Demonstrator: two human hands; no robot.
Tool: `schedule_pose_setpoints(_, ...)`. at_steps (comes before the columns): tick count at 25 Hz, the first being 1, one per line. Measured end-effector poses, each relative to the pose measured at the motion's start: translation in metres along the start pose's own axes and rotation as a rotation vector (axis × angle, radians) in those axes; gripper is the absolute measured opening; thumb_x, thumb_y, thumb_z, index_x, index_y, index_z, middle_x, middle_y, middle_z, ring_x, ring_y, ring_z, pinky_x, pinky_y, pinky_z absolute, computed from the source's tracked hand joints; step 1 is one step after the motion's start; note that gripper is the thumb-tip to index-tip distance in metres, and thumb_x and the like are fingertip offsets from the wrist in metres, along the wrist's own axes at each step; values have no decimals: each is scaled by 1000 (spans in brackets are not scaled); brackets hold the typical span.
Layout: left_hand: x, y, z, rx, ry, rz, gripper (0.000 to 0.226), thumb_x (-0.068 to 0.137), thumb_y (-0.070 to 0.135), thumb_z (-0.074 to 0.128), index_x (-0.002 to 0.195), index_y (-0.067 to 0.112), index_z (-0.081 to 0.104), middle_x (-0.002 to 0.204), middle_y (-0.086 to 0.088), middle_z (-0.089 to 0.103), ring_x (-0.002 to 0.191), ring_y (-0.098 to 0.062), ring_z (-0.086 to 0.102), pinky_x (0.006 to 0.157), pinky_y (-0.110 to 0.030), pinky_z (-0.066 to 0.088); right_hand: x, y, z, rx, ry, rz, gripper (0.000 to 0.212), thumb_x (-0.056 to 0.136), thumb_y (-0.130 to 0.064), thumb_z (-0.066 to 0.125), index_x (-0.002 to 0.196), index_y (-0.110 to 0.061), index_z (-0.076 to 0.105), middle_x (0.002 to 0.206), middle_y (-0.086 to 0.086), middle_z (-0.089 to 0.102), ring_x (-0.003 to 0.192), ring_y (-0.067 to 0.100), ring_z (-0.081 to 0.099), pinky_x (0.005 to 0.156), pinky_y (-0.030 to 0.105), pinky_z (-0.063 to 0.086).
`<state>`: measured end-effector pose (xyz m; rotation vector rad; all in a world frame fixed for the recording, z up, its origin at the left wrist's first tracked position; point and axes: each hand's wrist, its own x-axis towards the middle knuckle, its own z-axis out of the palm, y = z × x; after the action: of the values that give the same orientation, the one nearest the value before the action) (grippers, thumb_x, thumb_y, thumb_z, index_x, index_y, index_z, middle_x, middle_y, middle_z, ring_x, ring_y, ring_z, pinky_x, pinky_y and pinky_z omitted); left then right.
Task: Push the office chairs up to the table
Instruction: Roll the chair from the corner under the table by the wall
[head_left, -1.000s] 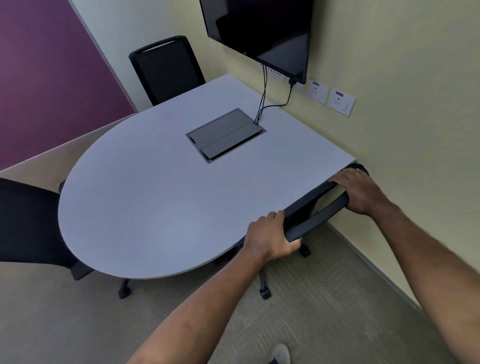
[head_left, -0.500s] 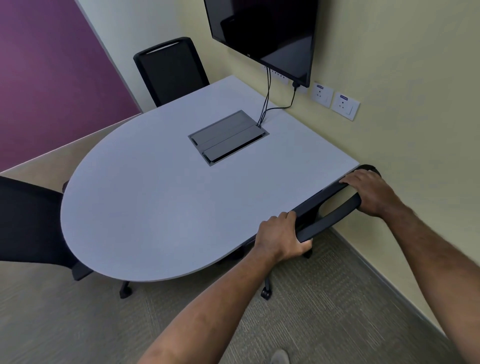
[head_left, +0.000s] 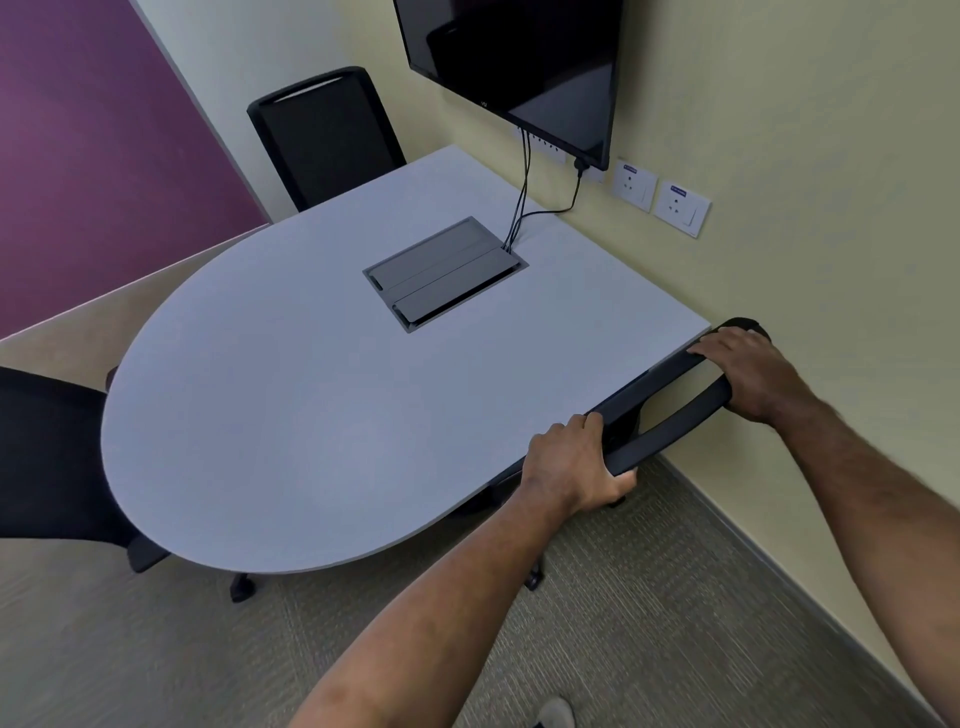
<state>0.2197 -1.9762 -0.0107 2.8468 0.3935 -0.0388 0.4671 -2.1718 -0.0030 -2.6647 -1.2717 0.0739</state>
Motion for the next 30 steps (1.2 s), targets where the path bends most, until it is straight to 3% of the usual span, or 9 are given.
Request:
schedule_pose_setpoints(10, -5, 0, -2, -26, -34, -5, 78, 79, 77, 55, 132, 20, 48, 122, -3, 61, 101, -26, 60, 82, -46, 53, -3, -5, 0, -35, -23, 19, 61, 72, 9, 74, 132, -3, 65, 133, 20, 63, 131, 44, 52, 112, 59, 37)
schedule_pose_setpoints(22, -3, -1, 5, -7, 0, -10, 83, 74, 81, 49, 131, 22, 47, 120, 1, 60, 99, -23, 61, 80, -45, 58, -4, -6, 0, -52, -23, 33, 62, 77, 8, 71, 137, -5, 62, 140, 19, 59, 137, 41, 47, 116, 56, 32)
schedule_pose_setpoints(26, -2, -2, 7, 3, 15, -15, 86, 71, 84, 44, 131, 23, 47, 120, 1, 61, 97, -22, 61, 79, -45, 58, -8, -10, 2, -73, -39, 83, 69, 81, 2, 73, 147, -5, 53, 154, 20, 48, 149, 41, 34, 122, 54, 24)
schedule_pose_setpoints(30, -7, -2, 4, -20, 17, -18, 87, 71, 86, 44, 131, 24, 46, 121, 1, 60, 98, -23, 61, 78, -45, 58, -19, -30, 5, -85, -82, 171, 88, 83, -15, 81, 159, -9, 35, 168, 18, 27, 157, 39, 18, 128, 50, 14)
